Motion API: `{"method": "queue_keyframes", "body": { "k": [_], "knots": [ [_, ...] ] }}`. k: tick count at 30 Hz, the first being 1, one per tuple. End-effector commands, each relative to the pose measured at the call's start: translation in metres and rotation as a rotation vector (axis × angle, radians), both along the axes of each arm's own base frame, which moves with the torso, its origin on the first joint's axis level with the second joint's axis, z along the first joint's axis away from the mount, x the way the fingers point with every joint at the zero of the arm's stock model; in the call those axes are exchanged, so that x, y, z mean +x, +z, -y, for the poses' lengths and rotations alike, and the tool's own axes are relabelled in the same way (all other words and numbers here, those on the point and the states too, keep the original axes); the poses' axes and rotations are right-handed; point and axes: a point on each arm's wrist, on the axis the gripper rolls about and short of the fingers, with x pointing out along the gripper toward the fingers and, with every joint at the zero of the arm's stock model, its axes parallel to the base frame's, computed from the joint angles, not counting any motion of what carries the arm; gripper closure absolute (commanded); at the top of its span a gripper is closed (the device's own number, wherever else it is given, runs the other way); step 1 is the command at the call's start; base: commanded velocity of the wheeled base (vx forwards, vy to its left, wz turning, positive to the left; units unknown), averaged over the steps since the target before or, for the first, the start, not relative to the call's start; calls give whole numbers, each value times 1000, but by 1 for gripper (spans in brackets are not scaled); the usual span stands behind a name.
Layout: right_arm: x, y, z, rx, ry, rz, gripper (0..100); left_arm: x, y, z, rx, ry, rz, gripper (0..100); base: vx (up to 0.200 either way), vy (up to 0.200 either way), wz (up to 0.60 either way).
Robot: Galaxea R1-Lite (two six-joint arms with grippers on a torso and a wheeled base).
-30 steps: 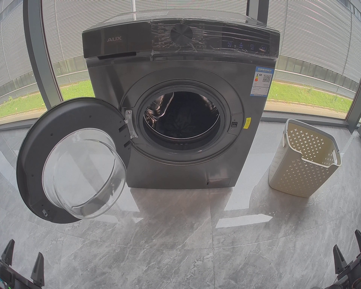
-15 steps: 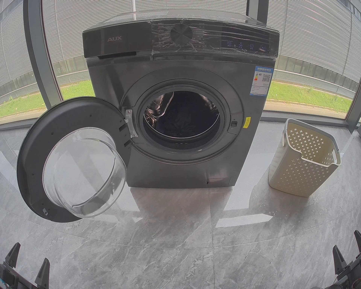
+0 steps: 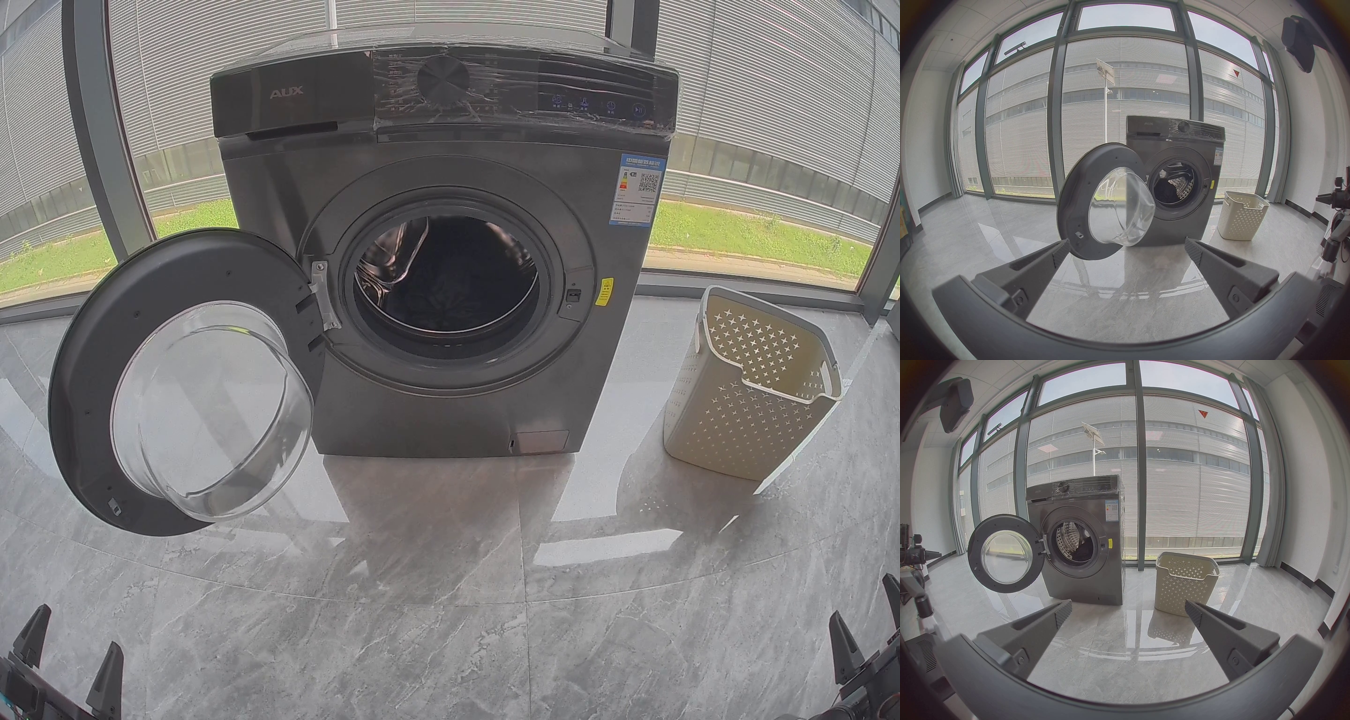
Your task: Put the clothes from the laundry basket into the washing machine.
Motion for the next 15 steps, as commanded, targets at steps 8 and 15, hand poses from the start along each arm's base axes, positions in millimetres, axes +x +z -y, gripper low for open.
{"method": "queue_keyframes", "body": {
  "k": [8,15],
  "knots": [
    [1,-5,0,0,0,-13,0,0,-5,0,-3,1,-3,0,0,200,0],
    [1,-5,0,0,0,-13,0,0,-5,0,-5,1,-3,0,0,200,0]
  ]
}}
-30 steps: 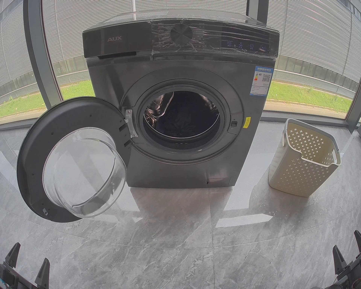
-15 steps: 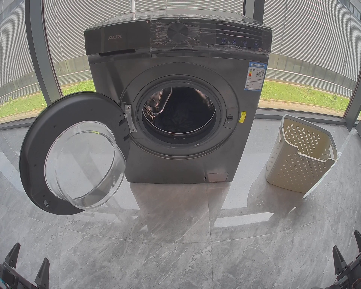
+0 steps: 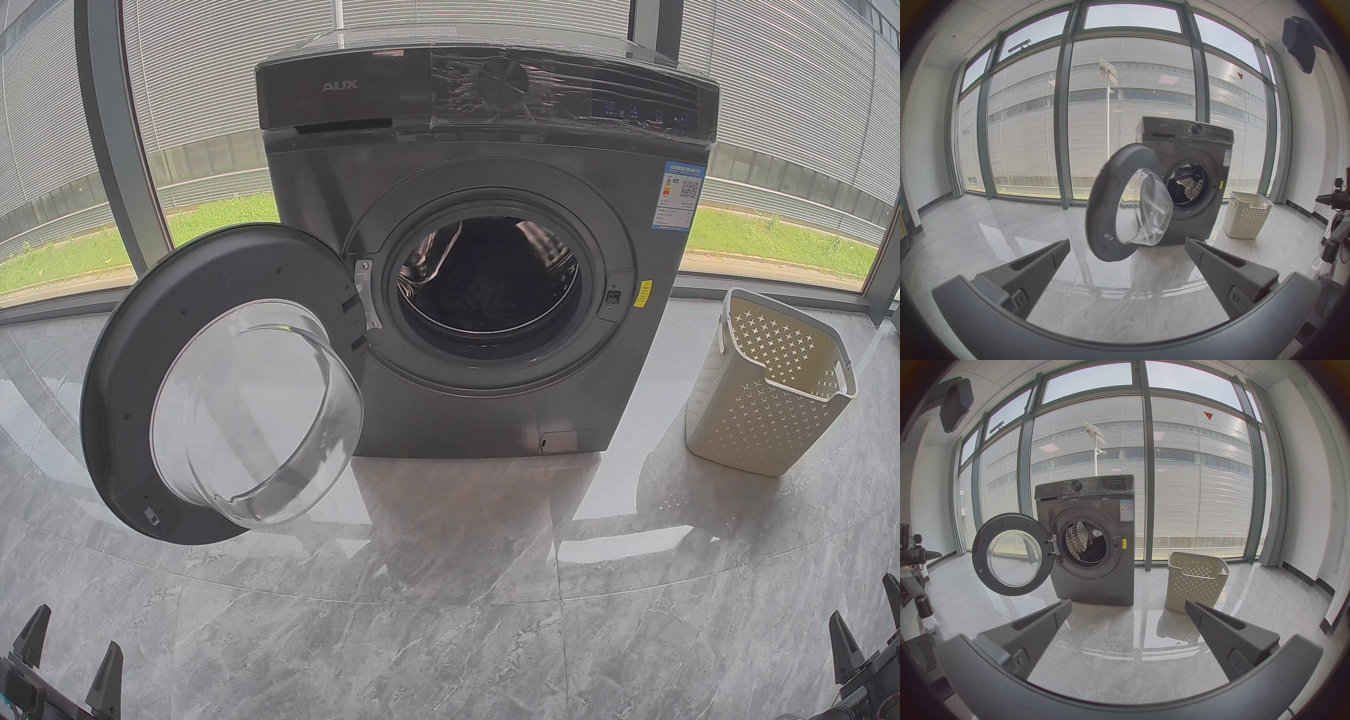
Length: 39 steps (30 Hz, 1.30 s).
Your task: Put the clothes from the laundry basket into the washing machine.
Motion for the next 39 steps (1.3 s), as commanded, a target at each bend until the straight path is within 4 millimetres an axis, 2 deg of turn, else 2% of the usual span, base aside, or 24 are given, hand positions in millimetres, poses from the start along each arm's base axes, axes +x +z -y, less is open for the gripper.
{"method": "queue_keyframes", "body": {
  "k": [1,12,31,32,33,34,35,36,39],
  "knots": [
    [1,-5,0,0,0,-12,0,0,-5,0,0,-1,-4,0,0,200,0],
    [1,-5,0,0,0,-12,0,0,-5,0,13,-1,-2,0,0,200,0],
    [1,-5,0,0,0,-12,0,0,-4,0,27,-7,2,0,0,0,0],
    [1,-5,0,0,0,-12,0,-8,26,1,15,-9,103,0,0,0,0],
    [1,-5,0,0,0,-12,0,-10,33,1,12,-11,123,0,0,0,0],
    [1,-5,0,0,0,-12,0,-16,70,1,-12,-39,179,0,0,0,0],
    [1,-5,0,0,0,-12,0,-13,83,0,-17,-56,165,0,0,0,0],
    [1,-5,0,0,0,-12,0,-11,86,0,-17,-63,150,0,0,0,0],
    [1,-5,0,0,0,-12,0,15,94,1,-19,-145,0,0,0,0,0]
  ]
}}
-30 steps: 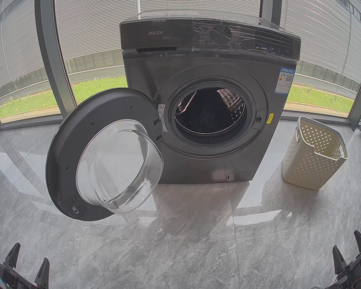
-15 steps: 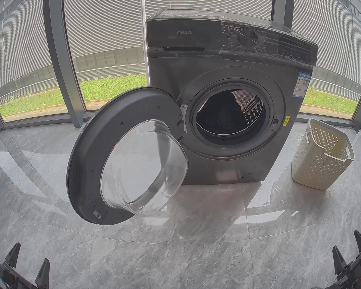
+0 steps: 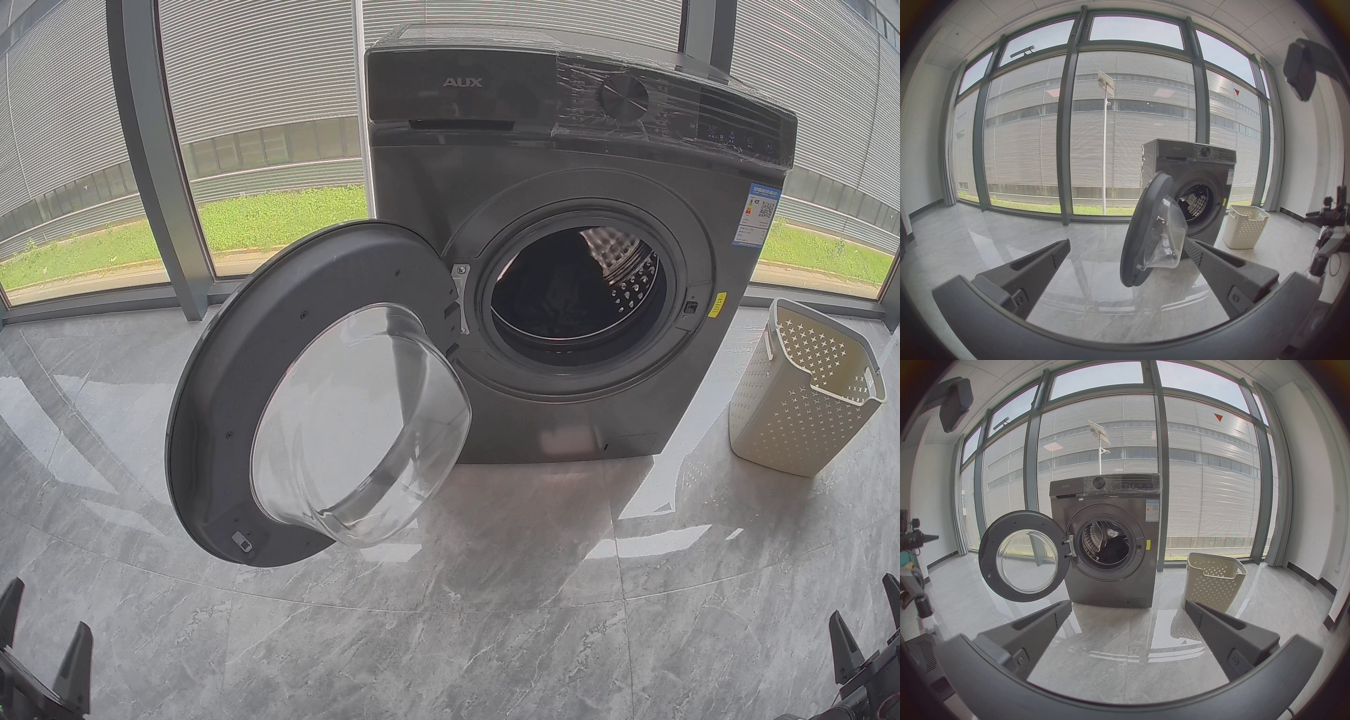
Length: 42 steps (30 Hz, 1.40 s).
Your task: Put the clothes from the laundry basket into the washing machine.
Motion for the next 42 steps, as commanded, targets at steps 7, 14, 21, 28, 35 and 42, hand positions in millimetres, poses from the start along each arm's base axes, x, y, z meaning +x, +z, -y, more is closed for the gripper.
{"method": "queue_keyframes", "body": {
  "k": [7,14,21,28,35,42],
  "knots": [
    [1,-5,0,0,1,-11,0,89,72,9,-30,-215,-317,0,0,0,0],
    [1,-5,0,0,1,-11,0,139,75,15,-20,-237,-352,0,0,0,0],
    [1,-5,0,0,1,-11,0,186,66,21,-25,-282,-380,0,0,0,0],
    [1,-5,0,0,1,-11,0,210,60,26,-34,-347,-433,0,0,0,0],
    [1,-5,0,0,1,-11,0,222,64,30,-32,-374,-391,0,0,0,0],
    [1,-5,0,0,1,-11,0,204,68,46,-30,-539,-360,0,0,0,0]
  ]
}}
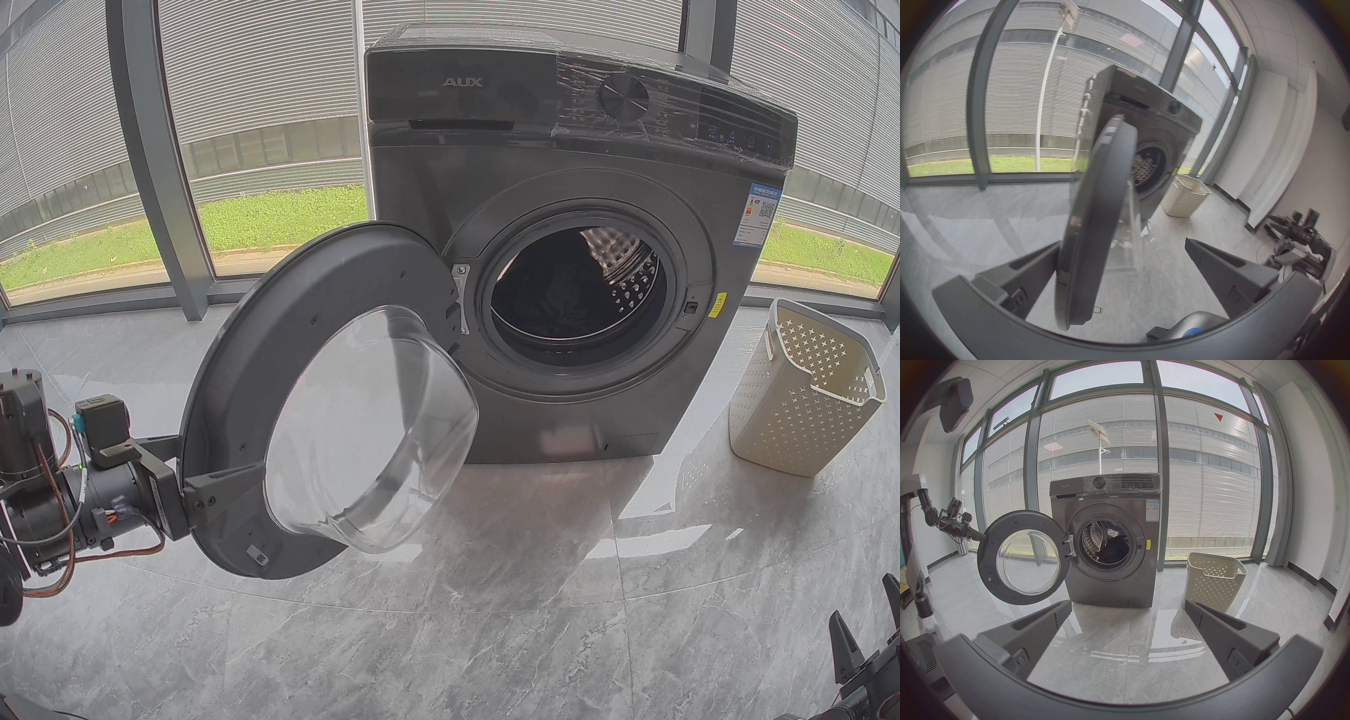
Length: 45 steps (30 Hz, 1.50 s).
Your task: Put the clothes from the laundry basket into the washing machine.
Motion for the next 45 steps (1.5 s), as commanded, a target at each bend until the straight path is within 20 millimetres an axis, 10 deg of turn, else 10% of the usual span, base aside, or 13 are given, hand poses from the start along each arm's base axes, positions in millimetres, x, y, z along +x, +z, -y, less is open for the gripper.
{"method": "queue_keyframes", "body": {
  "k": [1,19,35,45],
  "knots": [
    [1,-5,0,0,0,-10,0,-16,3,10,-19,-102,23,0,0,0,0],
    [1,-5,0,0,0,-10,0,-52,17,-1,-30,-67,148,0,0,0,0],
    [1,-5,0,0,0,-10,0,-8,-7,14,122,44,29,0,0,0,0],
    [1,-4,0,0,0,-8,0,24,23,59,52,-81,93,0,0,0,0]
  ]
}}
